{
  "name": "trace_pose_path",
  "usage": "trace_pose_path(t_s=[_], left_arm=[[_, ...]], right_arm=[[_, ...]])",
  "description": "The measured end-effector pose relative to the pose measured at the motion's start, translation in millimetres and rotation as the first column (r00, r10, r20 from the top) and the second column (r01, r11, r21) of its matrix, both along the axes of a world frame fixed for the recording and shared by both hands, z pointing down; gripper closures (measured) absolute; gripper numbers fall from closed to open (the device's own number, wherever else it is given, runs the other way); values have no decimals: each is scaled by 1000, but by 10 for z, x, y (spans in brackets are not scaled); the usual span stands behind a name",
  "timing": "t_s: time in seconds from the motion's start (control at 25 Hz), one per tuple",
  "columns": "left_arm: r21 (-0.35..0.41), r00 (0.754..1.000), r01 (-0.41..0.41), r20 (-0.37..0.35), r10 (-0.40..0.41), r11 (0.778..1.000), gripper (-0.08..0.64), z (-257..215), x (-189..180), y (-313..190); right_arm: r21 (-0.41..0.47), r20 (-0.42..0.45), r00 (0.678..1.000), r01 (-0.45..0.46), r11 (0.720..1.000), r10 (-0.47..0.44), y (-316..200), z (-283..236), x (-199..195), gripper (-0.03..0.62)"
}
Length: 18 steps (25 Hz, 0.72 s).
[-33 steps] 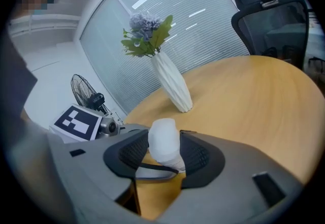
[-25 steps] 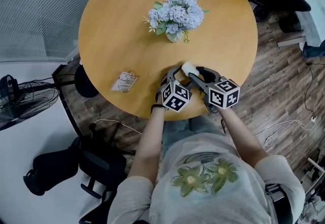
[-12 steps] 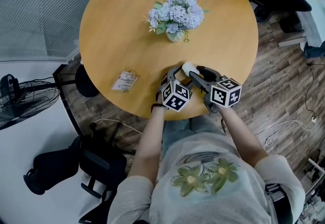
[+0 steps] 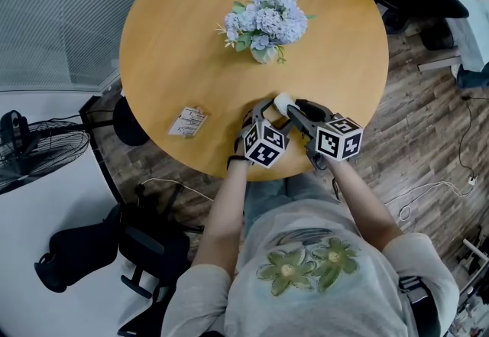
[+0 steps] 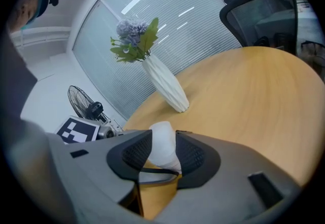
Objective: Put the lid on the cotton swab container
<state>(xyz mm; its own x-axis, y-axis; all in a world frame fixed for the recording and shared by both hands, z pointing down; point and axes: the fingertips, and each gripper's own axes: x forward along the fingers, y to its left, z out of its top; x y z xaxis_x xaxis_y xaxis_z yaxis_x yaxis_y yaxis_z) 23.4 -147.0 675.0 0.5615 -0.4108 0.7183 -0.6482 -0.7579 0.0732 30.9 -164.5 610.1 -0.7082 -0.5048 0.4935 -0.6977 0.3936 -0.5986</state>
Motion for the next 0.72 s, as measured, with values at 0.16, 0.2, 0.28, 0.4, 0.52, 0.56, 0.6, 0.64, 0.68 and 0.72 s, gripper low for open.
trace_pose_path(t_s=[0.16,0.2,0.28,0.4,0.52,0.56,0.6,0.64,0.68,0.72], left_arm=[[0,1000,0,-1,0,1000,235,2,-1,4],[-1,1000,0,-1,0,1000,235,2,-2,7],[-1,1000,0,-1,0,1000,235,2,-2,9],[1,1000,-1,0,1,1000,235,-1,-4,3],[1,1000,1,-2,-1,1000,235,-1,-1,0],[1,1000,2,-2,-2,1000,235,0,-1,1],[1,1000,3,-3,-3,1000,235,2,-1,1],[0,1000,3,-4,-3,1000,235,3,0,1],[1,1000,2,-4,-2,1000,235,4,-1,1],[1,1000,1,-5,-1,1000,235,3,-1,1]], right_arm=[[4,-22,1000,10,1000,-10,5,13,-13,454],[6,-33,999,12,1000,-12,8,19,-14,457],[12,-56,998,19,1000,-19,10,30,-17,459],[27,-94,995,31,999,-28,8,37,-27,460],[50,-138,990,21,999,-14,9,47,-28,460],[63,-157,987,21,998,-11,12,51,-30,457],[77,-178,984,26,997,-12,15,55,-32,457],[88,-195,981,33,996,-15,18,58,-35,457],[93,-207,978,41,995,-21,20,60,-38,457],[92,-217,976,50,994,-29,21,61,-43,457]])
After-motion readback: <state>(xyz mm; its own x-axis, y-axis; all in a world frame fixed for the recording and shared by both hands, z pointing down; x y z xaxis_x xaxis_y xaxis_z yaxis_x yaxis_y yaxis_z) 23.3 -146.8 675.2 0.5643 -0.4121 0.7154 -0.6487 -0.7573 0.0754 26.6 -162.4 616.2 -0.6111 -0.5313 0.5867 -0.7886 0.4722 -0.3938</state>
